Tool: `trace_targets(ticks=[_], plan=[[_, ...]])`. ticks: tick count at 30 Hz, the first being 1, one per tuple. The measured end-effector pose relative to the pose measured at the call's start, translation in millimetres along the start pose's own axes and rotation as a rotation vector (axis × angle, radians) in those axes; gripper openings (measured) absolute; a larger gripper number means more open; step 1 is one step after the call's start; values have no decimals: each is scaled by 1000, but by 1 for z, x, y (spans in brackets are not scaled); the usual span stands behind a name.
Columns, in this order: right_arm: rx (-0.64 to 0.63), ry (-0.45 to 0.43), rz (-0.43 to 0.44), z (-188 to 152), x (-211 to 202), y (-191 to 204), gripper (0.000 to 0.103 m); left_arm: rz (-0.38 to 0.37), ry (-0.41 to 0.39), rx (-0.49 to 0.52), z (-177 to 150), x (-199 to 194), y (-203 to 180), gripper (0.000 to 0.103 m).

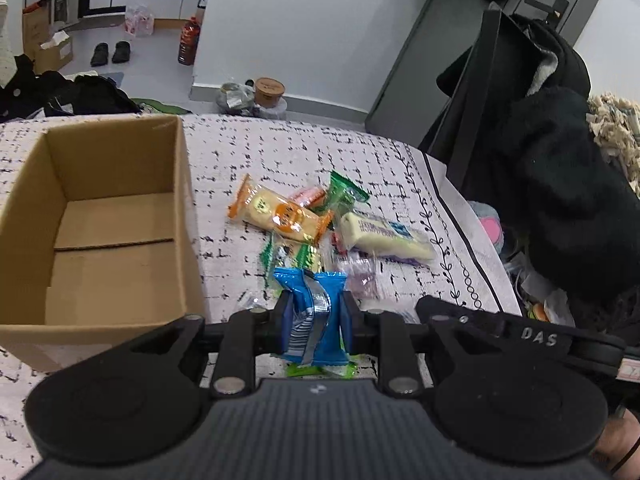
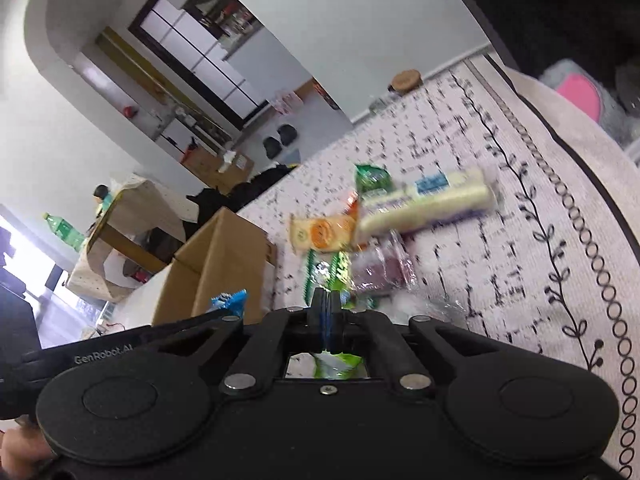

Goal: Organize snacks
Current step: 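Carry the blue packet over the box while the right carries the dark packet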

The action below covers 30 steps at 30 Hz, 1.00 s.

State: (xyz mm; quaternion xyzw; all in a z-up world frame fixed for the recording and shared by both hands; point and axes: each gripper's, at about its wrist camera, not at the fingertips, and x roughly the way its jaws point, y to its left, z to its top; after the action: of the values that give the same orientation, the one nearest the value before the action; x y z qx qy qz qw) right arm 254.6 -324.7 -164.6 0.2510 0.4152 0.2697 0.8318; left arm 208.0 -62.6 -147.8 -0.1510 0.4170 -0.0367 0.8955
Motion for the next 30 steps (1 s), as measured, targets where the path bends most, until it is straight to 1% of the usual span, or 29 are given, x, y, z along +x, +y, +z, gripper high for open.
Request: trace_targets(ticks=[4,5,6,7,8,9,10,13,17,21,23,24,27,30], plan=[[8,26,-48,0,9,-3,0,14,-9,-4,1,-3,2,23],[12,41,-59,-1,11,-5,3,16,-9,-5,0,-3,2,23],[14,48,-84,-2,13,-6,8,17,-8,-6,0,-2,2,23],[10,50,-105,-4,13,-7,22,16,-7,-6,0,-1,3,23],[2,48,-120,-6,13,-8,32,16,-5,-7,-1,0,3,23],[-3,42,-137,-8,13,-8,52,15,0,-9,-2,2,4,23],[-10,35,-159,-9,13,-8,63,14,3,-11,-3,4,4,23],[-5,60,-208,-11,20,-12,64,12,15,-19,-5,9,6,23],[30,92,-242,-17,25,-24,64,8,32,-22,-7,15,7,23],[97,138,-242,-24,34,-38,64,5,40,-24,-7,20,9,23],[125,140,-234,-26,37,-44,65,3,46,-23,-7,23,10,23],[136,142,-229,-27,39,-46,67,1,50,-23,-8,24,10,23],[179,142,-196,-27,44,-51,79,-5,61,-24,-9,29,10,23],[147,156,-225,-27,53,-45,81,-13,68,-27,-10,31,10,23]])
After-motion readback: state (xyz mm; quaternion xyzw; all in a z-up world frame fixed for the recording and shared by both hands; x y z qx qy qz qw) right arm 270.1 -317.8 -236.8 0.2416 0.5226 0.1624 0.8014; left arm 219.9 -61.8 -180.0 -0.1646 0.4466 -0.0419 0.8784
